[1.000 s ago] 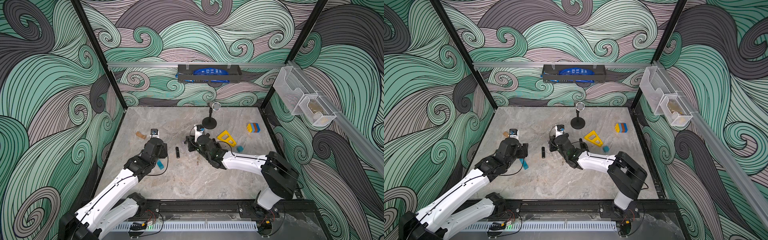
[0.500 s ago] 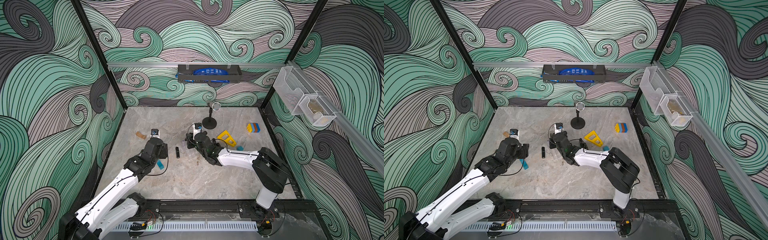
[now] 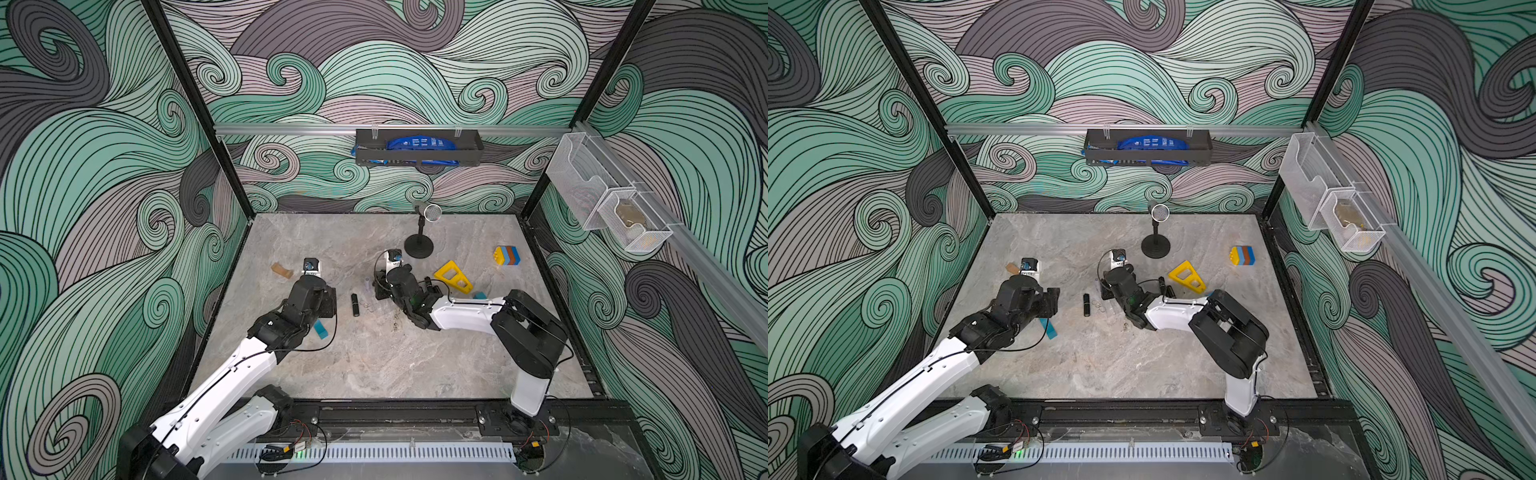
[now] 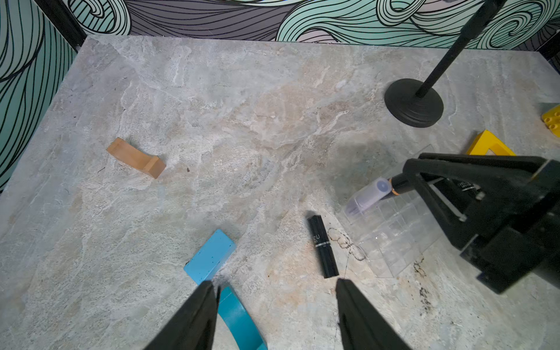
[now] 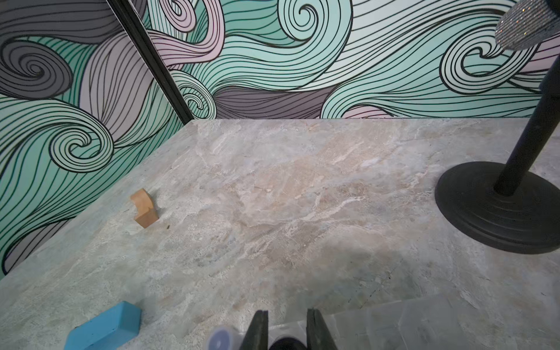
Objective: Arrange the lipsticks in the organizer
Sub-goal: Place the lipstick in the storage box, then pick up the lipstick at the center of the board.
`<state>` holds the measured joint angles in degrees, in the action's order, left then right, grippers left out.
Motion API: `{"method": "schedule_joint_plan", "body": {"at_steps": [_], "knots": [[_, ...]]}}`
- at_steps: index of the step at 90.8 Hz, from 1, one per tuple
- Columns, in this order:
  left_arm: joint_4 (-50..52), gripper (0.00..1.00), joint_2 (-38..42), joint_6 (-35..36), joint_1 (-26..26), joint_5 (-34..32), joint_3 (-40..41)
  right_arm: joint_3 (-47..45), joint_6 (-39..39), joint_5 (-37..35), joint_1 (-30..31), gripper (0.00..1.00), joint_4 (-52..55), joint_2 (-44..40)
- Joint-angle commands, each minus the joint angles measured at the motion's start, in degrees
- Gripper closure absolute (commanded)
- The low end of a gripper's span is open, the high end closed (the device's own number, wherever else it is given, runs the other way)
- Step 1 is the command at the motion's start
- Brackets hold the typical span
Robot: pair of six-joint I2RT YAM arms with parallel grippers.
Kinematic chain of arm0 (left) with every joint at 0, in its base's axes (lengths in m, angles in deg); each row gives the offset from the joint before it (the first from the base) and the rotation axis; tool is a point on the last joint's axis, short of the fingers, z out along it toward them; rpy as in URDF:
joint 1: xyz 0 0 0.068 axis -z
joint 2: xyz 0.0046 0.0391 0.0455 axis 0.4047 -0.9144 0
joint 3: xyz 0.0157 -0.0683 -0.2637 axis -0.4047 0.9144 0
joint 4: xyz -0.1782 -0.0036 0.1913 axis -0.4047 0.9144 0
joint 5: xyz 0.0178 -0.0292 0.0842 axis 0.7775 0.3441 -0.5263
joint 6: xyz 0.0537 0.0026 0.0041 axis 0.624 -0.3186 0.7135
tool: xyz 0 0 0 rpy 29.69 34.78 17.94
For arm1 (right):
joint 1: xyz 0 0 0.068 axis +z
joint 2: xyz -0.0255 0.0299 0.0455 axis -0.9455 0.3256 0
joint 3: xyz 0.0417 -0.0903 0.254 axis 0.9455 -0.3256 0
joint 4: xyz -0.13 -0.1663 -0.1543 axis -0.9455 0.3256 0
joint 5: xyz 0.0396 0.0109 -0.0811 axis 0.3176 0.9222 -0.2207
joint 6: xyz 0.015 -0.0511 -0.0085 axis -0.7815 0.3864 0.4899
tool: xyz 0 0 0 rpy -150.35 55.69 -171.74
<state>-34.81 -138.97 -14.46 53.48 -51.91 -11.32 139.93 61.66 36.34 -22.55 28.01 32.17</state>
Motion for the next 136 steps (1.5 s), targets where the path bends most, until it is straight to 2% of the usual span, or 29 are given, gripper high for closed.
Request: {"method": "schedule_joint_plan", "body": {"at_steps": [1,15,32,40,56,66,79,96,107,114,127,136], "knots": [[-1.1,0.36,0.6,-0.7,-0.5,0.8,0.2,1.1,0.7,-0.1,-0.4,0.89,-0.5,0.7],[-1.3,0.36,0.6,-0.9,-0.5,0.9,0.4,2.0,1.4,-0.7,0.3,0.87,0.3,0.8],[-1.6,0.37,0.6,-0.8,-0.5,1.0,0.7,4.9,0.5,-0.5,1.2,0.63,4.2,-0.1],[-1.7,0.37,1.0,-0.4,-0.5,1.1,0.9,5.2,-0.6,0.3,1.0,0.58,5.4,-2.1],[-4.2,0.37,2.4,1.9,-0.5,3.1,2.0,6.1,-1.7,1.4,0.3,0.56,8.3,-6.7],[-4.4,0.38,3.7,2.3,-0.2,4.2,1.7,2.9,-4.1,4.1,-3.0,0.56,9.5,-12.4],[-3.9,0.4,3.5,2.0,2.1,5.1,0.1,-5.1,-6.2,11.3,-11.3,0.56,12.8,-20.3],[-6.3,0.4,-3.6,-0.2,11.8,4.7,-1.5,-14.6,-6.5,18.5,-23.9,0.56,19.3,-28.8],[-9.2,0.4,-10.1,-1.5,17.2,5.6,-2.6,-15.0,-3.4,20.5,-29.5,0.56,24.2,-27.0],[-11.1,0.4,-12.9,-1.6,19.7,6.3,-3.2,-12.5,-1.1,21.5,-31.0,0.54,29.1,-24.2],[-12.8,0.4,-15.7,-2.3,20.8,8.3,-3.3,-9.5,1.7,23.0,-30.4,0.52,31.8,-18.9],[-12.5,0.4,-16.1,-2.3,20.8,8.7,-3.2,-8.7,2.4,21.2,-28.2,0.52,32.4,-17.1]]}}
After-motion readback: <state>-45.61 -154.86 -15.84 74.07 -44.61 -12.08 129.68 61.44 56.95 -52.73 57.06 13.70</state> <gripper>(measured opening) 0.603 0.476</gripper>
